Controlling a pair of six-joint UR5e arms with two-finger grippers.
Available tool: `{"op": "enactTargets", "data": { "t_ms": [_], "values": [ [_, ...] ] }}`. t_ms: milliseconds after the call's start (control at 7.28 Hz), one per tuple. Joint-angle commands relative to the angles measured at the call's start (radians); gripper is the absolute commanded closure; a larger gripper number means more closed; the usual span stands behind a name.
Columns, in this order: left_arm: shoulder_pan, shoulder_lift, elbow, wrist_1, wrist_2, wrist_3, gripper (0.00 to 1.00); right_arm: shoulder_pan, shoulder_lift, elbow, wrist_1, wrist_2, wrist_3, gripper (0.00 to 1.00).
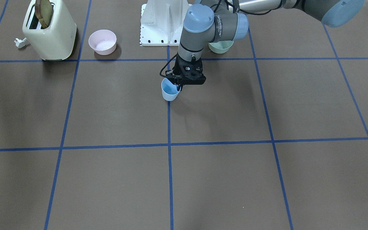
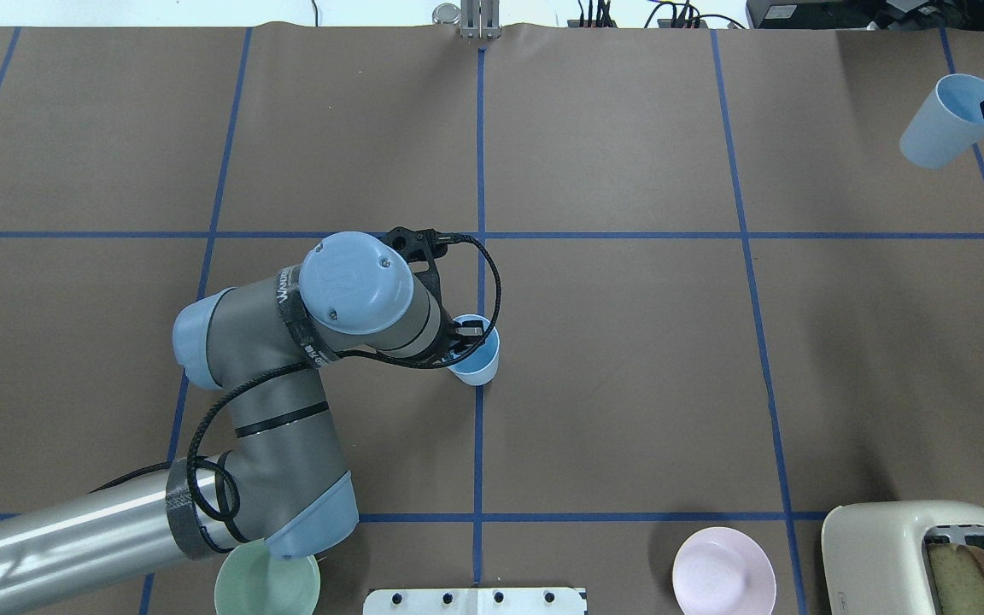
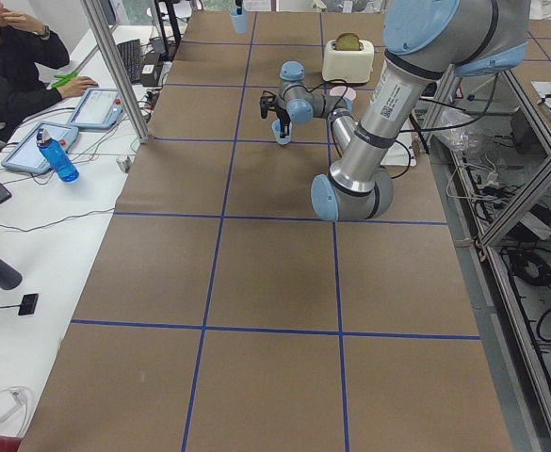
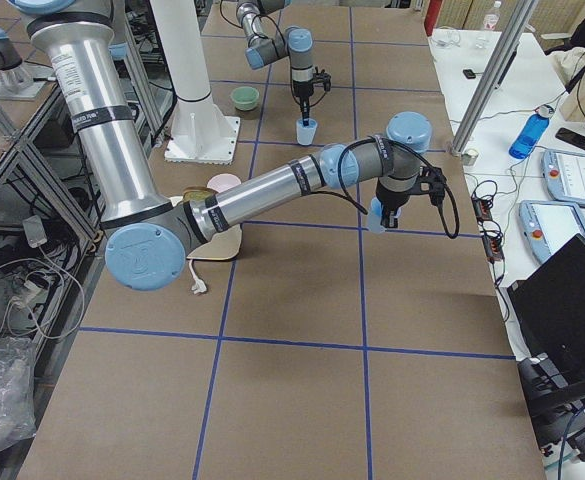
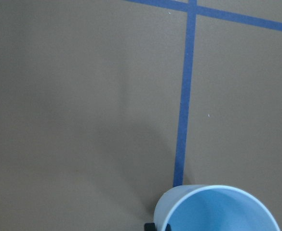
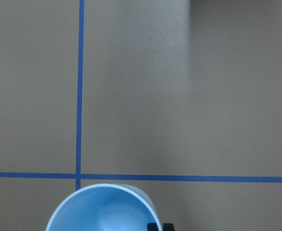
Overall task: Stack blue cups with both arms
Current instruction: 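Set the cup down with the left gripper while the right arm lifts its cup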
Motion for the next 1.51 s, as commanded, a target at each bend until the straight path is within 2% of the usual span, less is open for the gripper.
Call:
{"op": "enactTargets", "data": {
  "t_ms": [0,137,275,412,550,687,824,962,1237,1374],
  "values": [
    [0.000,0.001,0.001,-0.004,0.003,0.001,1.00,0.000,0.001,0.001,0.000,-0.004,0.000,1.00],
    [0.000,0.001,-0.002,-0.010,0.001,-0.001,0.83,0.000,0.001,0.001,0.000,-0.004,0.000,1.00],
    [0.000,0.000,-0.004,-0.012,0.001,-0.001,0.51,0.000,0.001,0.002,0.000,-0.004,0.000,1.00],
    [0.000,0.000,-0.006,-0.012,0.001,-0.005,0.38,0.000,0.001,0.002,0.000,-0.004,0.000,1.00],
    [-0.002,0.000,-0.009,-0.012,0.001,-0.002,0.18,0.000,0.002,0.005,0.000,-0.003,0.000,1.00],
    [-0.005,0.001,-0.025,-0.009,-0.008,0.002,0.03,-0.002,0.005,0.013,0.000,-0.003,0.023,1.00],
    [-0.024,0.003,-0.056,-0.003,-0.012,0.039,0.03,-0.018,0.010,0.039,0.000,-0.001,0.092,1.00],
    [-0.069,0.048,-0.106,-0.001,-0.070,0.080,0.03,-0.059,0.016,0.080,0.000,-0.004,0.182,1.00],
    [-0.241,0.163,-0.215,-0.006,-0.230,0.245,0.03,-0.226,0.097,0.145,0.003,-0.105,0.464,1.00],
    [-0.365,0.196,-0.216,-0.001,-0.346,0.345,0.03,-0.283,0.138,0.157,0.003,-0.134,0.585,1.00]
  ]
}}
